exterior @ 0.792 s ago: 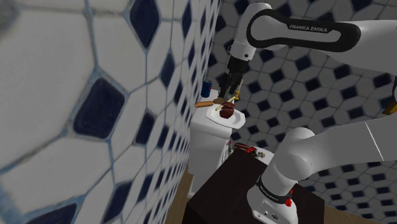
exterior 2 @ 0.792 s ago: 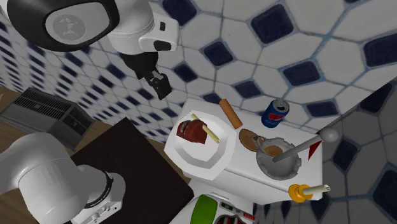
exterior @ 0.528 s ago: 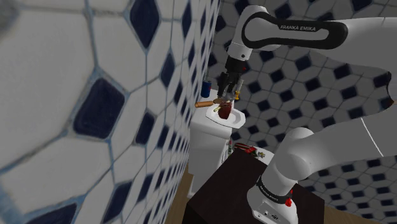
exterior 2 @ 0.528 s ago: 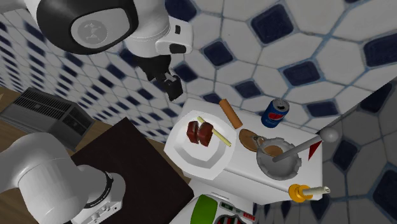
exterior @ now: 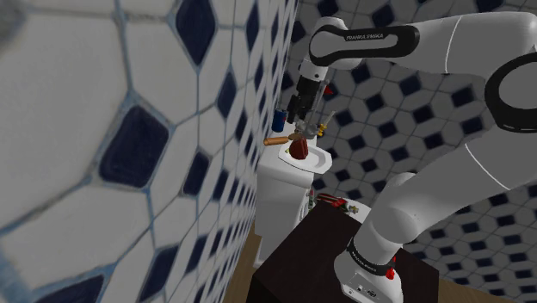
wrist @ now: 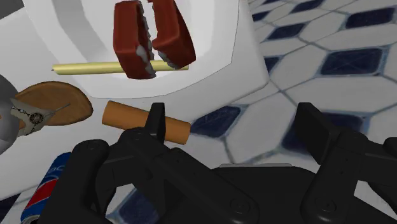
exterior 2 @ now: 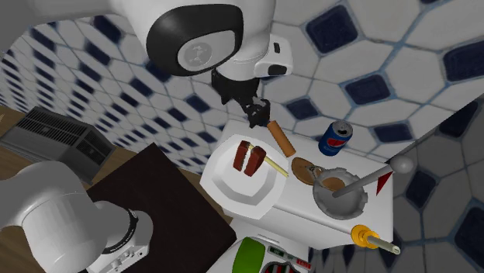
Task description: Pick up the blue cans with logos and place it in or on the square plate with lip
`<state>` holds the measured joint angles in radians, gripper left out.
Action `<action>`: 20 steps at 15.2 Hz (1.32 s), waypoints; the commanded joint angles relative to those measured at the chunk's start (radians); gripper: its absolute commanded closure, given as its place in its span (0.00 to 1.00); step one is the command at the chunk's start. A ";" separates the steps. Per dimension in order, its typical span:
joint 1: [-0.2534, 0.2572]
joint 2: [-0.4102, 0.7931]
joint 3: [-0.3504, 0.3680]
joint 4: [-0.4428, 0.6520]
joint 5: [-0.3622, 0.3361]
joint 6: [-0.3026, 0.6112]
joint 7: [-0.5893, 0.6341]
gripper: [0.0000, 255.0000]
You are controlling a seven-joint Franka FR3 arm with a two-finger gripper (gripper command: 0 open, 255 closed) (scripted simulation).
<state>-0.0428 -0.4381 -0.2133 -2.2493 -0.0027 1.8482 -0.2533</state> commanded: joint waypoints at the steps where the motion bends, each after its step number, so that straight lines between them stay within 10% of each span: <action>1: -0.001 0.082 -0.029 0.060 0.005 0.024 -0.039 0.00; 20: -0.139 0.832 -0.156 0.819 0.242 -0.005 -0.368 0.00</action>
<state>-0.1634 0.3344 -0.3709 -1.5055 0.2184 1.8608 -0.6077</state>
